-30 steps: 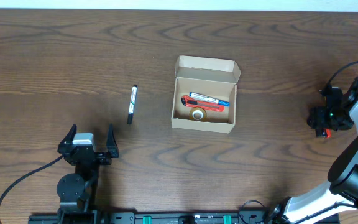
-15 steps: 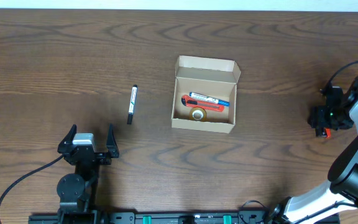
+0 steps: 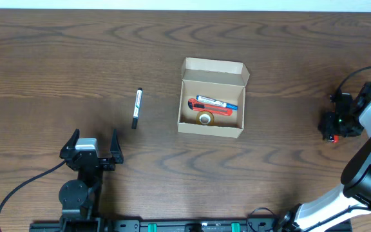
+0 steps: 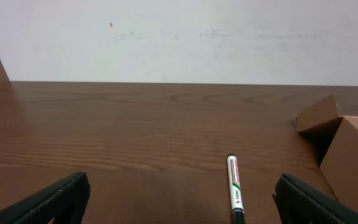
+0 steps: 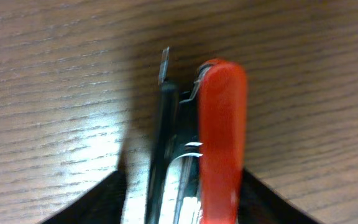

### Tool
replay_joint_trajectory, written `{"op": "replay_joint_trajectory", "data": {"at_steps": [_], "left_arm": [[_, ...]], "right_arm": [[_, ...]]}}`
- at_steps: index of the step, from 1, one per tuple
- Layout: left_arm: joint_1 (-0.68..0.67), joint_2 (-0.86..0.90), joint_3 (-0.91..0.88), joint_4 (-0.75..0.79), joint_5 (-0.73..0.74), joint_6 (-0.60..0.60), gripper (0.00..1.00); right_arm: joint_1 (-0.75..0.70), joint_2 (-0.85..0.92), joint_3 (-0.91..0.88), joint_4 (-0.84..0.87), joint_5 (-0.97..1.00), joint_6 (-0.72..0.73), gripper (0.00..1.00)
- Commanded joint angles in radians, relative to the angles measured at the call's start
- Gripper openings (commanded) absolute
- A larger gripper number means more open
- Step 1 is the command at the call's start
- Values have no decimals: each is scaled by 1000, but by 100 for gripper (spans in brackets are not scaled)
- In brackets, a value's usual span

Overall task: Pack container
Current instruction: 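Lower the right gripper and grasp the red-black tool, then carry the red-black tool into the box and release it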

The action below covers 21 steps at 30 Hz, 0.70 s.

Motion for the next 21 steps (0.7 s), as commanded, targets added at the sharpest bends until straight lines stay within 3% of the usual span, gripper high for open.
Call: {"op": "replay_joint_trajectory", "data": {"at_steps": [1, 3, 6, 8, 13, 16, 21], "left_arm": [[3, -7, -11, -55, -23, -7, 95], [3, -7, -11, -55, -23, -7, 95], [3, -7, -11, -55, -23, -7, 95], [3, -7, -11, -55, -23, -7, 95], [3, -7, -11, -55, -23, -7, 95], [3, -7, -11, -55, -23, -7, 95], [3, -7, -11, -55, -23, -7, 95]], "right_arm": [[-9, 14, -13, 6, 8, 38, 38], [-9, 14, -13, 6, 8, 38, 22], [-9, 14, -13, 7, 8, 38, 13], [-9, 14, -13, 7, 4, 49, 1], [-9, 14, -13, 13, -70, 76, 1], [-7, 8, 4, 11, -98, 180, 1], [9, -51, 98, -76, -222, 240, 1]]}}
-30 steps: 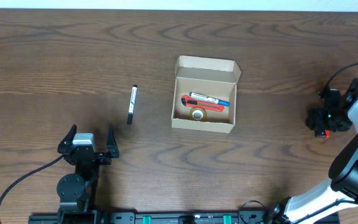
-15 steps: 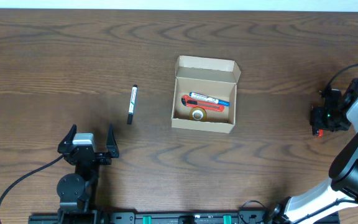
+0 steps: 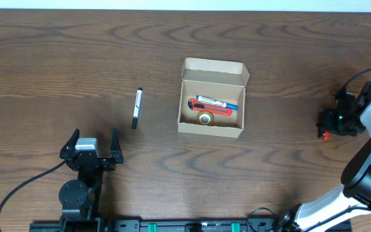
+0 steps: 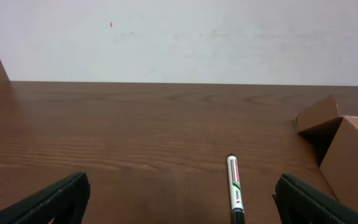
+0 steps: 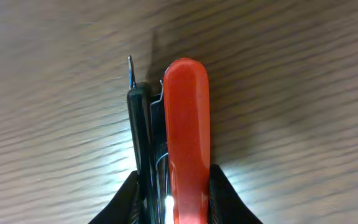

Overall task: Pack container
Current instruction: 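Carry the red-black tool into the box and release it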

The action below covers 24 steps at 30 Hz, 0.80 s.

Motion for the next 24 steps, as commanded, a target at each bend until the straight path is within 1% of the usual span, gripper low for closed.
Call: {"op": "replay_joint_trajectory", "data": {"at_steps": [1, 4, 8, 11, 13, 16, 18, 21, 24], "left_arm": [[3, -7, -11, -55, -22, -7, 95], [3, -7, -11, -55, -22, -7, 95], [3, -7, -11, -55, -22, -7, 95], [3, -7, -11, -55, -16, -7, 95], [3, -7, -11, -55, -15, -7, 95], [3, -7, -11, -55, -15, -7, 95], [3, -7, -11, -55, -15, -7, 95], [3, -7, -11, -55, -15, -7, 95], [3, -7, -11, -55, -15, -7, 95]], "right_arm": [[22, -79, 110, -55, -132, 67, 1], [56, -155, 217, -134, -233, 11, 1], [139, -263, 371, -176, -334, -36, 1], [244, -325, 470, -207, -389, -142, 1], [343, -344, 526, -241, -379, -217, 1], [499, -344, 579, -322, -359, -368, 1], [602, -343, 583, -347, -322, -415, 1], [761, -326, 583, -385, -233, -541, 1], [885, -299, 583, -422, -114, -675, 1]]}}
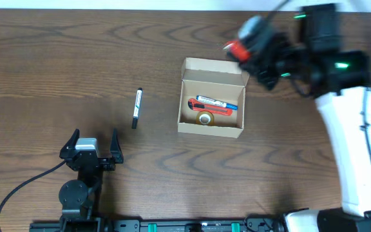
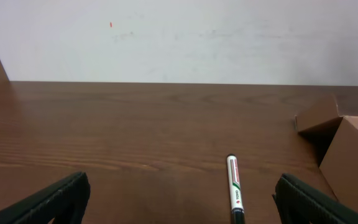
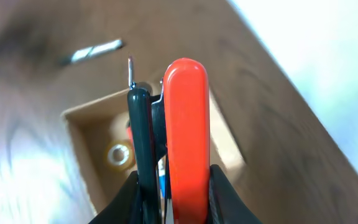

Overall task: Pack container
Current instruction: 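Carry the red-black tool into the box and release it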

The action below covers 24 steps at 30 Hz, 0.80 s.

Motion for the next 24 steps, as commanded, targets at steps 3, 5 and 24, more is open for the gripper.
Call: {"op": "replay_joint_trajectory", "data": {"at_steps": [3, 5, 24], "left_arm": [[3, -7, -11, -55, -14, -8, 95], [3, -7, -11, -55, -14, -8, 95], [3, -7, -11, -55, -16, -7, 95]], "right_arm": [[166, 51, 0, -34, 210, -246, 1], [193, 73, 0, -45, 230, -280, 1], [142, 478, -1, -40, 183, -231, 1]]}}
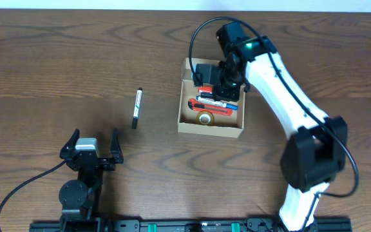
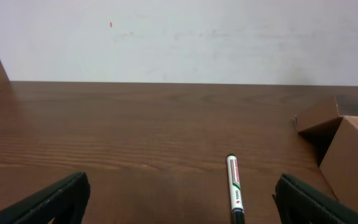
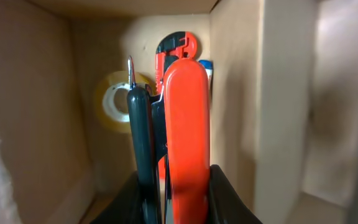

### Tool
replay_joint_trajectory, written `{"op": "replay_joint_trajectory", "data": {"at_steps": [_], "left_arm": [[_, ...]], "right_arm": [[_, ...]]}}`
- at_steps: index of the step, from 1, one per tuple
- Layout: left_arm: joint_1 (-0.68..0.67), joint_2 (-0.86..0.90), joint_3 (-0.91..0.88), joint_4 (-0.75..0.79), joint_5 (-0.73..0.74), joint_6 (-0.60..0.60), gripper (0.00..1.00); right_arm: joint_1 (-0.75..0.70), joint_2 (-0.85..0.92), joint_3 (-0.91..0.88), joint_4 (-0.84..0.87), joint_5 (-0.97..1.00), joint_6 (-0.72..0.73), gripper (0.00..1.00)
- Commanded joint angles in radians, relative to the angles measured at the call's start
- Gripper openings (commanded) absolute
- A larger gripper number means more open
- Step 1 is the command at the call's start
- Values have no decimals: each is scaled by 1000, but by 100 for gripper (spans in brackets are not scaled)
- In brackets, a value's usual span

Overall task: Pack container
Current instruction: 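Carry the red-black tool into the box and release it, then withdraw the right gripper and move the left gripper over the black marker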

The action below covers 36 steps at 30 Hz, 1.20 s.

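An open cardboard box [image 1: 210, 131] stands mid-table. In it lie a tape roll [image 1: 205, 118], a red box cutter [image 1: 212, 110] and a blue-and-white marker [image 1: 220, 103]. My right gripper [image 1: 212, 82] is shut on a red-and-black stapler [image 3: 185, 124] and holds it inside the box's mouth, above the tape roll [image 3: 112, 102] and the cutter [image 3: 176, 45]. A black-and-white marker pen [image 1: 136, 107] lies on the table left of the box. My left gripper [image 1: 93, 140] rests open near the front left, with that pen [image 2: 235, 190] just ahead of it.
The box's lid flap [image 1: 214, 66] stands up at its far side, and its walls [image 3: 278, 106] close in around the stapler. The box's near corner [image 2: 353, 155] shows at the right of the left wrist view. A pale wall [image 2: 179, 37] backs the table.
My right gripper, still shut on the stapler, was high over the box's back right corner. Now it is down in the box's mouth. The left arm and the pen are unchanged.
First my right gripper stood at the table's far right with its fingers apart around the stapler. Then it was shut on the stapler there. Later it held the stapler high near the box, and now inside the box's opening. My left gripper stayed open throughout.
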Motion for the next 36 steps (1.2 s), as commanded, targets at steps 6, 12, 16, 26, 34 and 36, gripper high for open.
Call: {"op": "replay_joint_trajectory", "data": {"at_steps": [6, 12, 16, 26, 34, 36], "left_arm": [[3, -7, -11, -55, -16, -7, 95], [3, -7, -11, -55, -16, -7, 95], [3, -7, -11, -55, -16, -7, 95], [3, -7, -11, -55, -19, -7, 95], [3, -6, 114, -195, -28, -171, 95], [3, 0, 210, -335, -24, -289, 95]], "right_arm": [[9, 104, 0, 54, -64, 32, 1], [9, 155, -23, 64, -64, 37, 2], [9, 162, -44, 76, -64, 74, 17], [13, 146, -42, 76, -64, 110, 40], [37, -54, 54, 74, -48, 161, 48], [24, -130, 86, 84, -49, 206, 55]]}}
